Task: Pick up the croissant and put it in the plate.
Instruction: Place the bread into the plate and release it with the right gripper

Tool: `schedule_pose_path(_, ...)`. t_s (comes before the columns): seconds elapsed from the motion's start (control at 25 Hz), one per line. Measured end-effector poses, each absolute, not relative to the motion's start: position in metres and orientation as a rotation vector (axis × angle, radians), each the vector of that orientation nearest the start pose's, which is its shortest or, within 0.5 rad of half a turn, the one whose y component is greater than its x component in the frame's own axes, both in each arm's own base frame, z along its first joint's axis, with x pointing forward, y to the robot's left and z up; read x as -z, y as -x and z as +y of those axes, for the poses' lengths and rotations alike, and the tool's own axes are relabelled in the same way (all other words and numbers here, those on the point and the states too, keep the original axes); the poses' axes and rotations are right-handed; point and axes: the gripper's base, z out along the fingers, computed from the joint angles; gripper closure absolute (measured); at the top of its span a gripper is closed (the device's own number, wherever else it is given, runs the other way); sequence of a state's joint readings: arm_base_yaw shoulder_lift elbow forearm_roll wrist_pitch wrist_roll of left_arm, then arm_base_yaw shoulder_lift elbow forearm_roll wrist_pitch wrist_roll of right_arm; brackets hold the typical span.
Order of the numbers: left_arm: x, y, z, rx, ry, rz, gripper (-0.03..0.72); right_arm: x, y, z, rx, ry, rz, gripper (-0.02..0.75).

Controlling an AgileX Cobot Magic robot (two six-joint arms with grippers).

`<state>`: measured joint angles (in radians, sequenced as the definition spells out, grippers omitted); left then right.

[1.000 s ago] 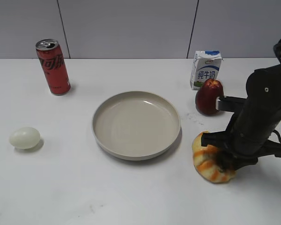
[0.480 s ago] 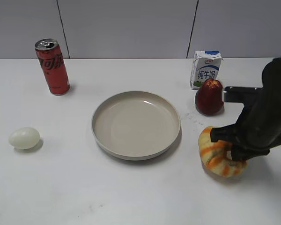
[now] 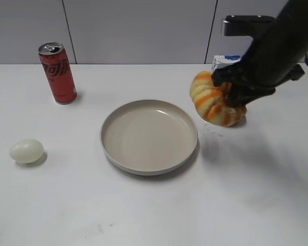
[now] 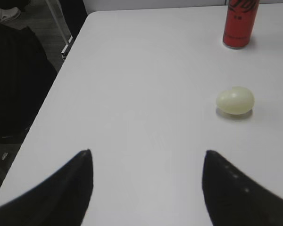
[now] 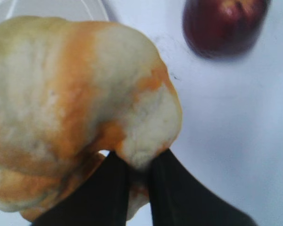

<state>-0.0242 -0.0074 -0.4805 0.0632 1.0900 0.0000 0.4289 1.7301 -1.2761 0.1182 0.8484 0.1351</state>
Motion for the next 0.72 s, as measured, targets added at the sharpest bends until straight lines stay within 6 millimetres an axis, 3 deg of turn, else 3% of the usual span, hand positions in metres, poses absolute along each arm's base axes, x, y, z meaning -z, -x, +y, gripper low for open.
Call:
schedule_pose_path(0.16, -0.270, 0.005, 0.005, -0.061, -0.022, 2.084, 0.139, -0.236, -0.339, 0.203, -0.302, 0.514, 2.793, 0.672)
schedule_pose_path(0.36, -0.270, 0.005, 0.005, -0.061, -0.022, 2.084, 0.139, -0.204, -0.363, 0.257, -0.332, 0.633, 2.833, 0.672)
schedule_pose_path(0.6, -0.270, 0.005, 0.005, -0.061, -0.022, 2.084, 0.139, -0.157, -0.377, 0.275, -0.330, 0.665, 2.986, 0.668)
schedule_pose_path(0.72, -0.270, 0.005, 0.005, -0.061, -0.022, 2.084, 0.139, -0.137, -0.377, 0.275, -0.303, 0.677, 3.048, 0.589)
